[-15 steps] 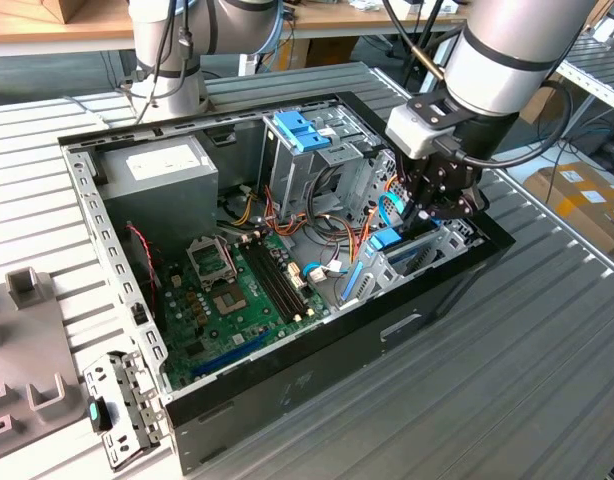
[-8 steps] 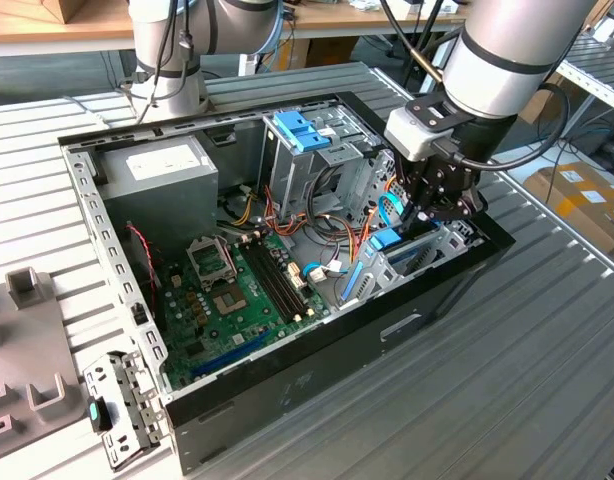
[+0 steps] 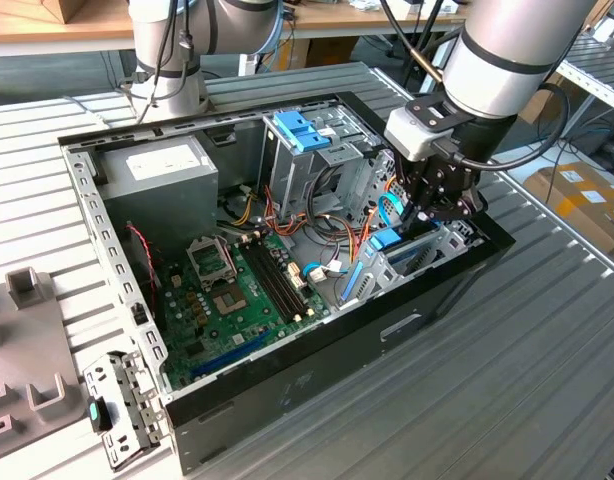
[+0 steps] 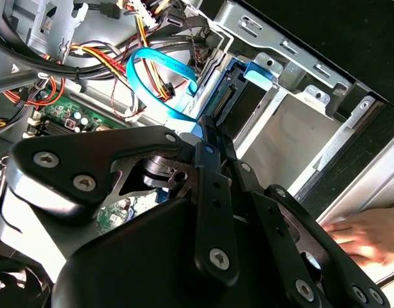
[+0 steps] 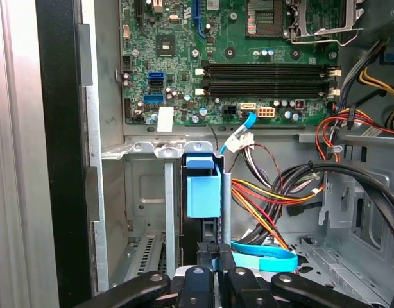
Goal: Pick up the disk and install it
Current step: 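Insert the first disk wire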
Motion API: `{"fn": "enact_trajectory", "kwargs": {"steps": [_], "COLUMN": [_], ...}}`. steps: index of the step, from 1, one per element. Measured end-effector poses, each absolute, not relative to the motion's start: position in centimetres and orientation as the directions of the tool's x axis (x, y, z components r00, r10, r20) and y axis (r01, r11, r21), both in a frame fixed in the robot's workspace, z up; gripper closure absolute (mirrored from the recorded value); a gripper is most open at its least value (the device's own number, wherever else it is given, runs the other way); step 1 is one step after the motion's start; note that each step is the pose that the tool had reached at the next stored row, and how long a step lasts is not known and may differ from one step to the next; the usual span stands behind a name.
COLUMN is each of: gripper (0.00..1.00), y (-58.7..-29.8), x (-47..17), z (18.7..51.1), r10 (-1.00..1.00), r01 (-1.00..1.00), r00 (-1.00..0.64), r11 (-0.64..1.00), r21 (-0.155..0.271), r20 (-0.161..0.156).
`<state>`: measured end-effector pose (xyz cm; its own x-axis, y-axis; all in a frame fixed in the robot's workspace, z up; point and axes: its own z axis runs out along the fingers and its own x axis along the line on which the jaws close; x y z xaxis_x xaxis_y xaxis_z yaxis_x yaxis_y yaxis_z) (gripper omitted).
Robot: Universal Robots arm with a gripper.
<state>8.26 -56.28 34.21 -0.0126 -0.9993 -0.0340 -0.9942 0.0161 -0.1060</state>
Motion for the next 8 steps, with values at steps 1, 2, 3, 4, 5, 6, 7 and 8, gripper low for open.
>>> {"fn": "enact_trajectory", "kwargs": {"steps": [1,2,3,4,5,6,7,8], "gripper": [0.83,0.77,0.71,0.65,0.65,0.59,0.53,0.47], "y": [-56.28,-56.28,-56.28,-56.28,-56.28,-56.28,-56.28,-56.28], "x": [8.26,8.26,8.26,8.26,8.26,8.26,8.26,8.26], "z": [34.18,34.18,34.19,34.20,34.20,34.20,34.20,34.20], "r10": [-0.999,-0.999,-0.999,-0.999,-0.999,-0.999,-0.999,-0.999], "r01": [-0.994,-0.994,-0.994,-0.994,-0.994,-0.994,-0.994,-0.994], "r00": [-0.013,-0.013,-0.013,-0.013,-0.013,-0.013,-0.013,-0.013], "r11": [0.016,0.016,0.016,0.016,0.016,0.016,0.016,0.016], "r21": [-0.106,-0.106,-0.106,-0.106,-0.106,-0.106,-0.106,-0.106], "r20": [-0.035,-0.035,-0.034,-0.034,-0.034,-0.034,-0.034,-0.034]}}
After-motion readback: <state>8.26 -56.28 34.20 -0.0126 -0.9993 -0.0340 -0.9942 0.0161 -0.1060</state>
